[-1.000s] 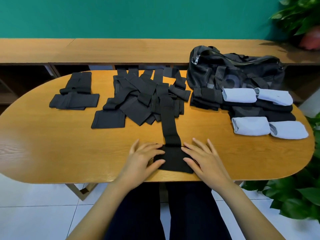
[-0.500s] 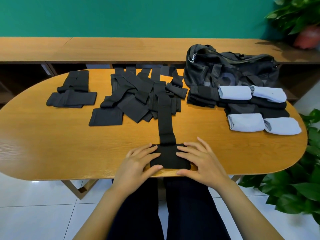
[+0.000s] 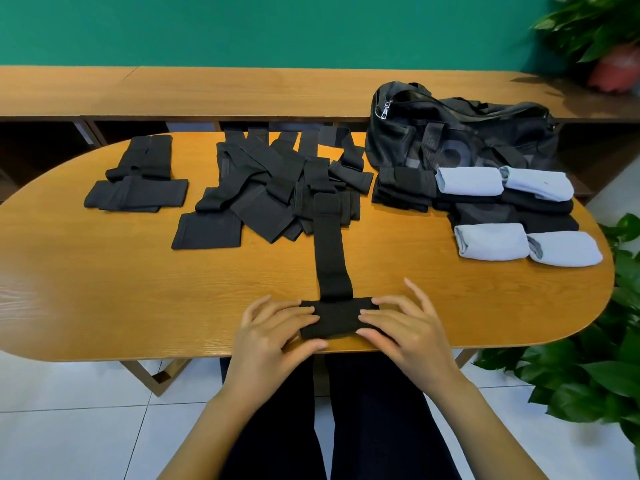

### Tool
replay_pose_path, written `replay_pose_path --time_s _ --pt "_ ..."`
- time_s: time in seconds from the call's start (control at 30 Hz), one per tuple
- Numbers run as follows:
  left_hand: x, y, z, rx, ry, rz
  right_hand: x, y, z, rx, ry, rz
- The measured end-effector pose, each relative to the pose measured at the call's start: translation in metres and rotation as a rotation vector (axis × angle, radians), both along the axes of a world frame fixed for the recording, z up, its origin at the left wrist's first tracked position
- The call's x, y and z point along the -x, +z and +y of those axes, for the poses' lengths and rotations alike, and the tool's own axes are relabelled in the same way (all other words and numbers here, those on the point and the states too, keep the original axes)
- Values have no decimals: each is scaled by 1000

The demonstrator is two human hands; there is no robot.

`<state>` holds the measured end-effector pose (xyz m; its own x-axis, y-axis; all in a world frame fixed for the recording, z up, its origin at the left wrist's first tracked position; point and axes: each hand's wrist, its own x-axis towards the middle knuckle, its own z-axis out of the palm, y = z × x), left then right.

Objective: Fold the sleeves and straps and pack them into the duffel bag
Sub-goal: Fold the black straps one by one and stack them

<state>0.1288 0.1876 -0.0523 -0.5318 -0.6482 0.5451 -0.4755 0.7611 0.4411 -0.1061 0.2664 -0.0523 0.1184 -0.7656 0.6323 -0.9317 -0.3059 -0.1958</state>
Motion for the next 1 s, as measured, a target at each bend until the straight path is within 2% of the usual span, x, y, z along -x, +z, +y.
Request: replay_pose_path --time_s 0.1,0.23,0.4,0.53,0.8,0.93,1.0 --pt "7 7 3 3 100 99 -3 10 -5 -8 -49 -132" --pt "22 26 0 -170 248 218 -9 29 -19 -52 -165 -340" --pt "33 34 -18 -383 338 278 -15 42 -43 -155 -300 -464" --pt "41 35 -32 -400 403 247 -12 40 -62 -302 -342 -511" --pt "49 29 -51 -369 467 24 -8 30 -77 -343 -325 -417" --pt "45 24 -53 -185 477 -159 -4 27 -73 -436 -300 -347" --pt "40 22 -53 -66 371 -208 -3 28 -67 -486 -231 -212"
